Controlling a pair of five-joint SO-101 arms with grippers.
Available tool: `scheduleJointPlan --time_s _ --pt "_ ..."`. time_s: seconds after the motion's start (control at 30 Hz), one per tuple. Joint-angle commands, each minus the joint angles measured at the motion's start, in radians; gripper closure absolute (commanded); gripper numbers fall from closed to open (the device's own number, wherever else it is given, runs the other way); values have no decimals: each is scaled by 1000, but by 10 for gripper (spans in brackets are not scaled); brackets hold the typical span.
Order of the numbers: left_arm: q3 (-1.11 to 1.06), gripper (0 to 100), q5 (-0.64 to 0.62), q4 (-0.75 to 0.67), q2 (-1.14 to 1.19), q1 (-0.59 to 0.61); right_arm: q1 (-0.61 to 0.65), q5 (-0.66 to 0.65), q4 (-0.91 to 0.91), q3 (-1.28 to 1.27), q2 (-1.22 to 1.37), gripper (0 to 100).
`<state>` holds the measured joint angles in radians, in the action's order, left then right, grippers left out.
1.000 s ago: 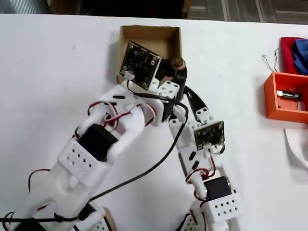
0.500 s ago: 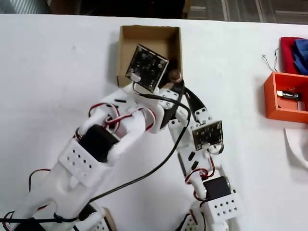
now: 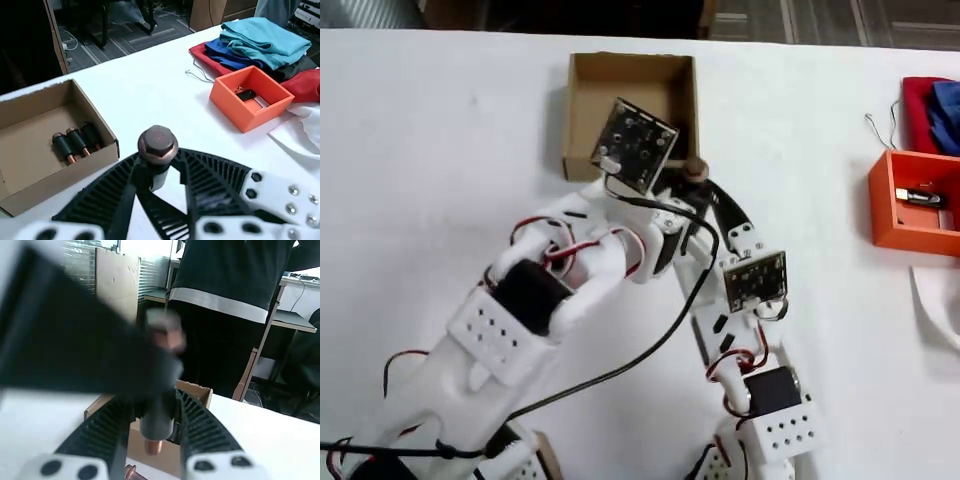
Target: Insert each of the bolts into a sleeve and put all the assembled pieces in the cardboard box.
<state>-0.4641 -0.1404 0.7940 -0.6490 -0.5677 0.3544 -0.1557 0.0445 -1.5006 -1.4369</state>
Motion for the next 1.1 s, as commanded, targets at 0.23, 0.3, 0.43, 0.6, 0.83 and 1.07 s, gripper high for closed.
scheduleJointPlan --time_s 0.23,0.3,0.43,0.6,0.83,1.07 --pt "16 843 6 -29 -11 -2 2 -6 -19 9 1 976" --pt "28 840 6 -28 -12 14 2 -6 -19 8 1 976" --pt "68 839 6 5 -12 48 2 -6 -19 5 2 976" --pt "140 838 6 121 -12 51 1 -6 -19 5 2 976" --pt "277 838 6 213 -14 52 2 -6 -19 5 8 976" --pt "444 838 6 394 -14 273 -18 -8 -16 40 8 977"
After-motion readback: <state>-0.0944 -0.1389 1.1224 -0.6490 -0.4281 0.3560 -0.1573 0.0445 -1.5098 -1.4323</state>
